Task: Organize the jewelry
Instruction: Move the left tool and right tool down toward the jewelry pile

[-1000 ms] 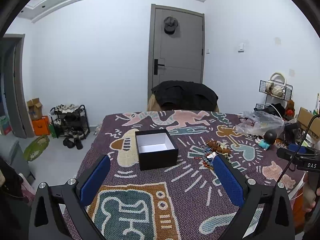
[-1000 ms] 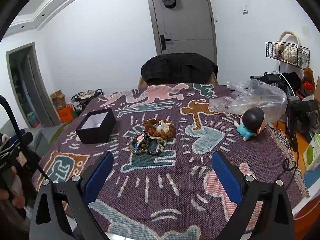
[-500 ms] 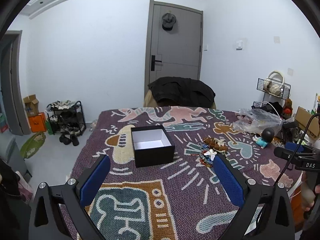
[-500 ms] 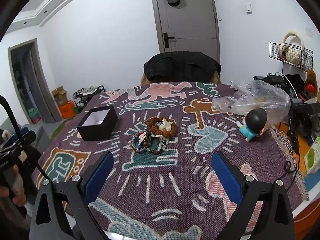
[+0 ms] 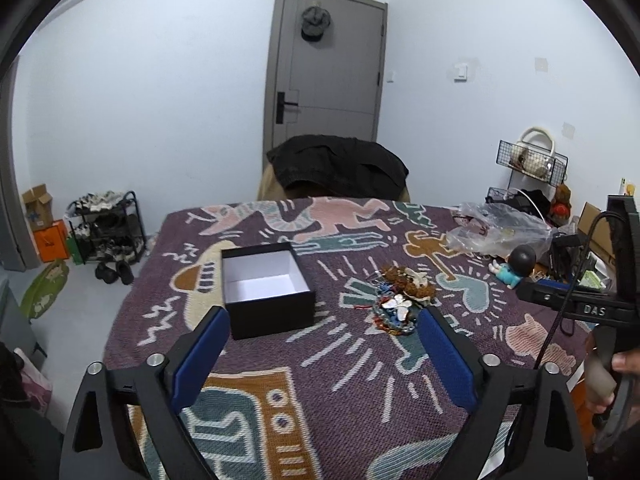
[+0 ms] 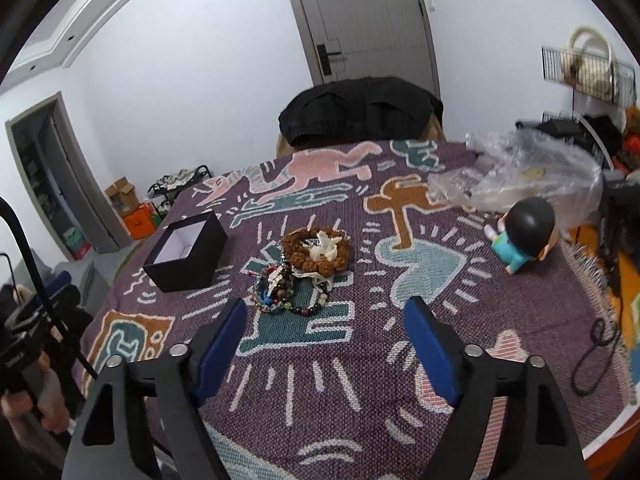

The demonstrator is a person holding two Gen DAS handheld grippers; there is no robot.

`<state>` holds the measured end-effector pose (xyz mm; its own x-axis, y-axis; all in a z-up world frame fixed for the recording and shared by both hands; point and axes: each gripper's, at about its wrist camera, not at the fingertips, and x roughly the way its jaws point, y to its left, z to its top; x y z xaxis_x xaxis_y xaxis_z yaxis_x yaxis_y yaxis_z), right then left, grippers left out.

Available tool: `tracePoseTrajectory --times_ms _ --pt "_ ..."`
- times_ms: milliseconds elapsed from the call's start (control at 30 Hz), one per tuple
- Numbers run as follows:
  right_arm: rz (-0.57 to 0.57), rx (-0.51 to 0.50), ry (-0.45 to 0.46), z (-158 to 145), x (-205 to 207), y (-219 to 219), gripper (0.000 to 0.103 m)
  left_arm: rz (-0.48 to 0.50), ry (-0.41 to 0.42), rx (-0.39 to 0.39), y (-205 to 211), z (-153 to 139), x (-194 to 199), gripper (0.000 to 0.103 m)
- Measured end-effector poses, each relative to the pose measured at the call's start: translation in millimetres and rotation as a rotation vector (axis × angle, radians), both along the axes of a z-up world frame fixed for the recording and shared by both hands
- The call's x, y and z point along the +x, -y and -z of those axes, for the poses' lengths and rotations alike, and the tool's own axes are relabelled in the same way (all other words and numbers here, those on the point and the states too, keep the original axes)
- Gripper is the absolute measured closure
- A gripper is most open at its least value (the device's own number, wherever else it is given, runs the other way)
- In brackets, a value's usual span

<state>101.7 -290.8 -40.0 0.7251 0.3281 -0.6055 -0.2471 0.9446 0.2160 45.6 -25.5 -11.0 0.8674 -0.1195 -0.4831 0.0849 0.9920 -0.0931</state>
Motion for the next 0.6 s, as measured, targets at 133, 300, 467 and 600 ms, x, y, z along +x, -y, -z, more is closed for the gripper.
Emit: tracePoseTrajectory --times_ms 133,300,467,600 --pt "0.005 0.051 -0.047 7 19 7 0.027 0.032 -0.037 -0.021 7 3 17 0.023" --pt "0.01 0.102 -0.107 18 41 10 0.035 0.076 -0.087 -0.046 19 10 39 0.037" --pt "0.017 0.127 -0.134 27 53 12 0.041 0.102 -0.165 -0.078 27 24 63 0.051" --pt "0.017 0.137 -0.147 31 58 14 0.047 0.127 -0.228 -0.104 36 36 83 0.059"
